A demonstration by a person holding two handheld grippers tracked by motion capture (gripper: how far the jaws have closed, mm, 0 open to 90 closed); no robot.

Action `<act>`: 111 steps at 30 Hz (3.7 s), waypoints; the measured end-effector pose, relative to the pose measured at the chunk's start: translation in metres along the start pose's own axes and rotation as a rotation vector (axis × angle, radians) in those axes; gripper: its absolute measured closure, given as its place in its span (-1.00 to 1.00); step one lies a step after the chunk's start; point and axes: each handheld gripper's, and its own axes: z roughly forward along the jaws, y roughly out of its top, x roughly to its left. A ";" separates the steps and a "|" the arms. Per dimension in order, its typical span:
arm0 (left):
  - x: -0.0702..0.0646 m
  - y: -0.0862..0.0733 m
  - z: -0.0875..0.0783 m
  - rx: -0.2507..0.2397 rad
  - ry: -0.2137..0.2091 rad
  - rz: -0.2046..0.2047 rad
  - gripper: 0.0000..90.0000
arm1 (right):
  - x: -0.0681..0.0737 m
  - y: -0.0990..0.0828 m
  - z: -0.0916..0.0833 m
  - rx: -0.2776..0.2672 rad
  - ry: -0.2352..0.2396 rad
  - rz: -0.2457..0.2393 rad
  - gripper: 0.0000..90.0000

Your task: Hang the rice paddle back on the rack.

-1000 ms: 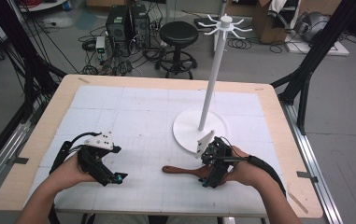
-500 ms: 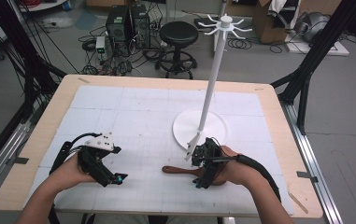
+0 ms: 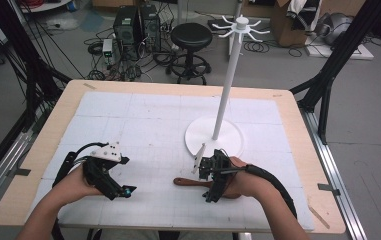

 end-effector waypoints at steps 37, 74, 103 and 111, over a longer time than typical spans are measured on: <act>-0.003 0.000 0.001 0.004 -0.029 0.011 -0.96 | -0.002 0.019 0.019 0.117 0.024 -0.044 0.26; -0.003 -0.001 0.001 0.007 -0.029 0.015 -0.96 | -0.005 0.030 0.023 0.213 0.037 -0.107 0.65; -0.003 -0.001 0.001 -0.001 -0.022 0.012 -0.96 | -0.008 0.030 0.024 0.212 0.059 -0.075 0.70; -0.002 -0.001 0.000 -0.003 -0.017 0.015 -0.92 | -0.011 0.026 0.023 0.195 0.092 -0.064 0.71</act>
